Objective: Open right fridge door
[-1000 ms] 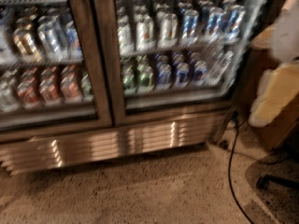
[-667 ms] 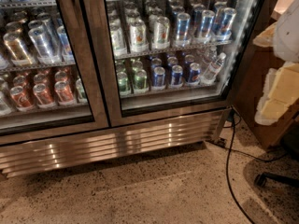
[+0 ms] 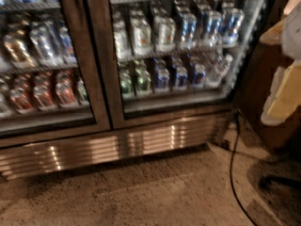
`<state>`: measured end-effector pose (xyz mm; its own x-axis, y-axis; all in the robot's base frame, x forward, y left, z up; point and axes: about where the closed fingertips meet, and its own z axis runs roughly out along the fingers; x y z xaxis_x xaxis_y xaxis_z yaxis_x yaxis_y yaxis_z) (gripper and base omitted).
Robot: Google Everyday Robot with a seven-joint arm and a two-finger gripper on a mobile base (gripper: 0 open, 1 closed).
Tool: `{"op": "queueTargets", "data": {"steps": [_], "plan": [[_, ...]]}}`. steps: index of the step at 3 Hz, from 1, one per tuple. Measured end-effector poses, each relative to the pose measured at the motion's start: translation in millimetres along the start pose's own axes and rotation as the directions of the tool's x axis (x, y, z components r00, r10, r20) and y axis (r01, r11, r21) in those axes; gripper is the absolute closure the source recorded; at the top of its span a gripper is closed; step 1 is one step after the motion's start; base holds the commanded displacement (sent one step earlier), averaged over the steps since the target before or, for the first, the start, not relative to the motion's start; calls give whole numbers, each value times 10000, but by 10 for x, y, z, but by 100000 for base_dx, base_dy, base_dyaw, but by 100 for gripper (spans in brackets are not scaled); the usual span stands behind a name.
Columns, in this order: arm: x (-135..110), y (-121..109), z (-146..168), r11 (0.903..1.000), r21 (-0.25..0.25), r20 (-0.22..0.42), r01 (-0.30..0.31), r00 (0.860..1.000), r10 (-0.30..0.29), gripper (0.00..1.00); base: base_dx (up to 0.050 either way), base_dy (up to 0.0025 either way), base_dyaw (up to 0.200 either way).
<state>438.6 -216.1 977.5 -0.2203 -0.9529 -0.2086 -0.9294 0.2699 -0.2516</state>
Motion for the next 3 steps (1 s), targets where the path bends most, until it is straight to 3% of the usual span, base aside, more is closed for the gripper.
{"op": "queueTargets", "data": {"steps": [2,3], "plan": [[-4,-2,-2,10000,15,7,6,10000,-6,0,4471,11,41],[-4,-2,-2,10000,15,7,6,10000,-6,0,3488,249,14193]]}}
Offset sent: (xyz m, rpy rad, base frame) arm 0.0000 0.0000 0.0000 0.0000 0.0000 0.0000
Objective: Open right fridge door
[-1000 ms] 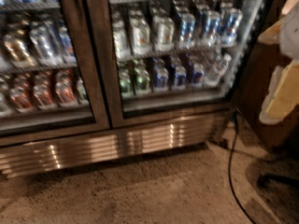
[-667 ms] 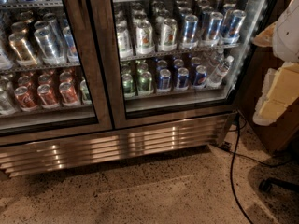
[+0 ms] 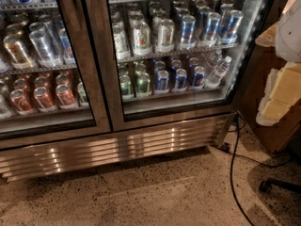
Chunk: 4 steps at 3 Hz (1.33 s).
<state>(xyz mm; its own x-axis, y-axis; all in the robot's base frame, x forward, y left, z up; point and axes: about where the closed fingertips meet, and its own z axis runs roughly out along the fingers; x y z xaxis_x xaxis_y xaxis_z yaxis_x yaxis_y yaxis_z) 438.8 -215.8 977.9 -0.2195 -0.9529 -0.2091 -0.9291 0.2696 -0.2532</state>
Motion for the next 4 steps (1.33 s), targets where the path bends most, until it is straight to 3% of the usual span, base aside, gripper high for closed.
{"op": "queueTargets", "data": {"steps": [1,2,3,4], "plan": [[0,0,0,10000,0,0,0,10000,0,0,-1,1,19387],[0,0,0,10000,0,0,0,10000,0,0,4584,186,8023],[0,0,0,10000,1,0,0,10000,0,0,4987,3,-131],[0,0,0,10000,1,0,0,10000,0,0,3037,-241,-15801]]}}
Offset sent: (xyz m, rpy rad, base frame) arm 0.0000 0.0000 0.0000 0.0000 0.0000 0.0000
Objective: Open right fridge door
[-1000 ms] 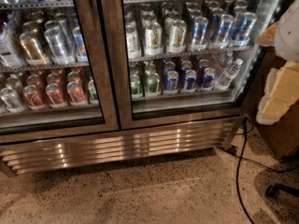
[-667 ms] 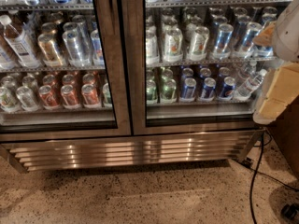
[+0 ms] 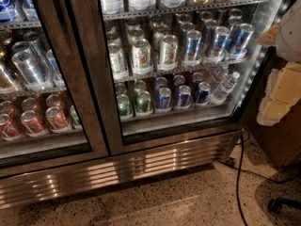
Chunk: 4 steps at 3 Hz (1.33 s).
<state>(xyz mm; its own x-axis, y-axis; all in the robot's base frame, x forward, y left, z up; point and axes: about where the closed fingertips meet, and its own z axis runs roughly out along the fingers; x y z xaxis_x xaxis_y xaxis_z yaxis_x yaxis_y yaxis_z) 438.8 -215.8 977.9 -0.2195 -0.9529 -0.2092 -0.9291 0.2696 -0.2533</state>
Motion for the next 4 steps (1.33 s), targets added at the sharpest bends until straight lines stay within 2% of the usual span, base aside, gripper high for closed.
{"op": "queueTargets", "data": {"steps": [1,2,3,4], "plan": [[0,0,0,10000,0,0,0,10000,0,0,8,-13,20135],[0,0,0,10000,2,1,0,10000,0,0,4386,189,8257],[-2,-1,1,10000,-3,-1,2,10000,-2,0,0,0,0],[-111,-21,103,9995,-300,-73,108,9999,-110,0,0,0,0]]}}
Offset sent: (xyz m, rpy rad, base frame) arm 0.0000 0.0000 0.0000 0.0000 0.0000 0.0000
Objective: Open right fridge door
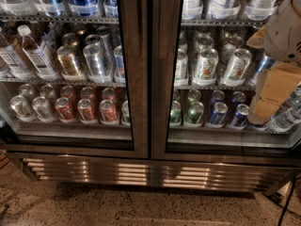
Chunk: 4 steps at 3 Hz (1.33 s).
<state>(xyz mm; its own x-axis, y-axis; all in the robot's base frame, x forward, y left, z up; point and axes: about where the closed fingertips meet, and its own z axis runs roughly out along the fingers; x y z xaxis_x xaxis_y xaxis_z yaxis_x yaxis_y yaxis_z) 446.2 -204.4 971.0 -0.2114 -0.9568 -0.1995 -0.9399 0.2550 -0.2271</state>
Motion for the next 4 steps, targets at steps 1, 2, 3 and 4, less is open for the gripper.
{"op": "queueTargets", "data": {"steps": [1,2,3,4], "plan": [[-408,77,169,9977,-249,-99,628,9980,-631,0,0,0,0],[-813,208,292,9914,-324,-192,1267,9917,-1273,0,0,0,0],[-813,208,294,9914,-329,-188,1266,9917,-1273,0,0,0,0],[-821,159,485,9894,-772,147,1226,9924,-1219,0,0,0,0]]}}
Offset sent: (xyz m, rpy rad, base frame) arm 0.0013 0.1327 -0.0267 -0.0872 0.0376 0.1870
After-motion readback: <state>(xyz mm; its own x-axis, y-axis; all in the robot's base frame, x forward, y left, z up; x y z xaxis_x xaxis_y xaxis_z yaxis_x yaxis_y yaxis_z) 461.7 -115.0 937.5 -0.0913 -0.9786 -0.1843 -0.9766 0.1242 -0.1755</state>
